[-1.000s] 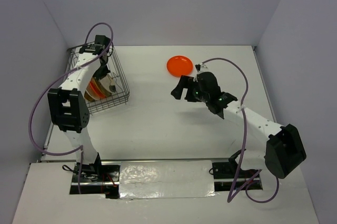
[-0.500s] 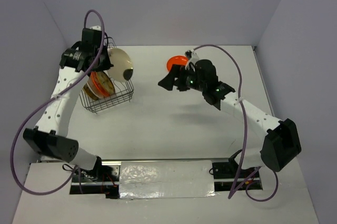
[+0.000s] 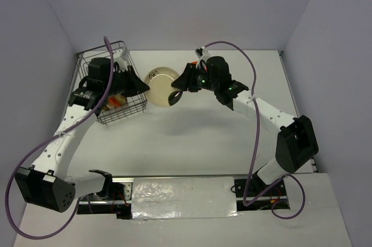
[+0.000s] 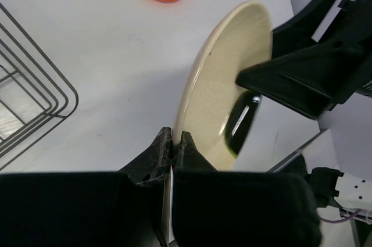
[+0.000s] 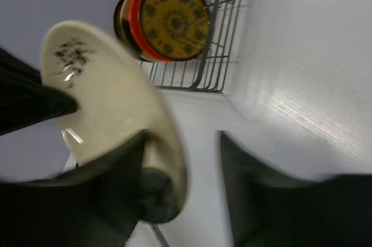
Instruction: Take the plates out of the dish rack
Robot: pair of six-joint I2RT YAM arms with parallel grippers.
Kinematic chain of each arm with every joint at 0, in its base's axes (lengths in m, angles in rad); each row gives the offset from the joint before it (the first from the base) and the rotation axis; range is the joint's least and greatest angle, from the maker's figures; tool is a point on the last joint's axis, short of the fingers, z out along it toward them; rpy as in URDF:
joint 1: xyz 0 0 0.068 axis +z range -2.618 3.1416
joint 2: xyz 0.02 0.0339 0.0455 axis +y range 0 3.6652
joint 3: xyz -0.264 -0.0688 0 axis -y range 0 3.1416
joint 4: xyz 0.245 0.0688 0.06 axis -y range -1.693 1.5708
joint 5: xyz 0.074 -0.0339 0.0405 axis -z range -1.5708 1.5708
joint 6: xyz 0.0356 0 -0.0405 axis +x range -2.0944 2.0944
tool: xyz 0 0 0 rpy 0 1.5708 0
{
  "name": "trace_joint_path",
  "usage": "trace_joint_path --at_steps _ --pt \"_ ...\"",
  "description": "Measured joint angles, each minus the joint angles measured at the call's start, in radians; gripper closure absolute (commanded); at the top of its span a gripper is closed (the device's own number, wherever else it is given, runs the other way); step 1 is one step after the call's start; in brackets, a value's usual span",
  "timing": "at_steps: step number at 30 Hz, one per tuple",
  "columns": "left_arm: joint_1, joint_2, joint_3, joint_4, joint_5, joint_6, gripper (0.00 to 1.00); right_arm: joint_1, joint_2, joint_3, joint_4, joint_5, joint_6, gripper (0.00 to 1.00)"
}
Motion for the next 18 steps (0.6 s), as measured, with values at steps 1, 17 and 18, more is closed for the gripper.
trace_joint_path --at_steps 1,17,18 --pt "0.0 0.0 -0.015 0.015 0.011 -0.006 0.9 -0.003 0.0 -0.014 0.019 -0.021 0.002 0.74" --pt "0.004 0.077 0.141 -0.206 -0.497 -0.008 0.0 -0.29 -0.058 -0.412 0.102 0.031 0.115 1.0" --pt "0.005 0.08 0.157 -0.229 -0.53 -0.006 0.01 -0.294 -0.043 -0.412 0.103 0.04 0.106 1.0"
